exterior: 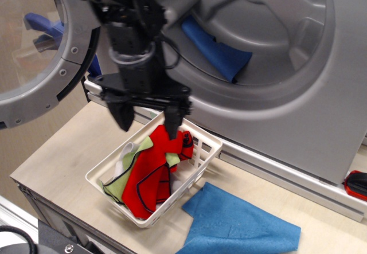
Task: Put clothes in laundry machine
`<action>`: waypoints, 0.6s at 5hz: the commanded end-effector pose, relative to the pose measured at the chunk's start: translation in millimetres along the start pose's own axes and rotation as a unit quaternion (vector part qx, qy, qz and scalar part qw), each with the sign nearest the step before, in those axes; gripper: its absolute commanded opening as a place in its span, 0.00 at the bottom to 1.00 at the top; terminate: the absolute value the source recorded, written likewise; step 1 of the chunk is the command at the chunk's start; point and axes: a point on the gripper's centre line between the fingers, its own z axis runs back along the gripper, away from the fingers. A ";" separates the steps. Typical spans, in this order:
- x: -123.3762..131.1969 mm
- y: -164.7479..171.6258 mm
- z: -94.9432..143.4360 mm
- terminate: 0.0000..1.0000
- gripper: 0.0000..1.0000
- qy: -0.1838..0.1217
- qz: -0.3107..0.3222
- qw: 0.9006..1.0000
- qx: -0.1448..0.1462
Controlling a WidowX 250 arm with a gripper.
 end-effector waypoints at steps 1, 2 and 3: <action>-9.4 26.6 -32.4 0.00 1.00 -0.015 0.077 0.997 0.015; -16.2 26.4 -50.0 0.00 1.00 -0.019 0.101 0.994 0.022; -16.2 24.2 -72.7 0.00 1.00 -0.029 0.119 0.992 0.022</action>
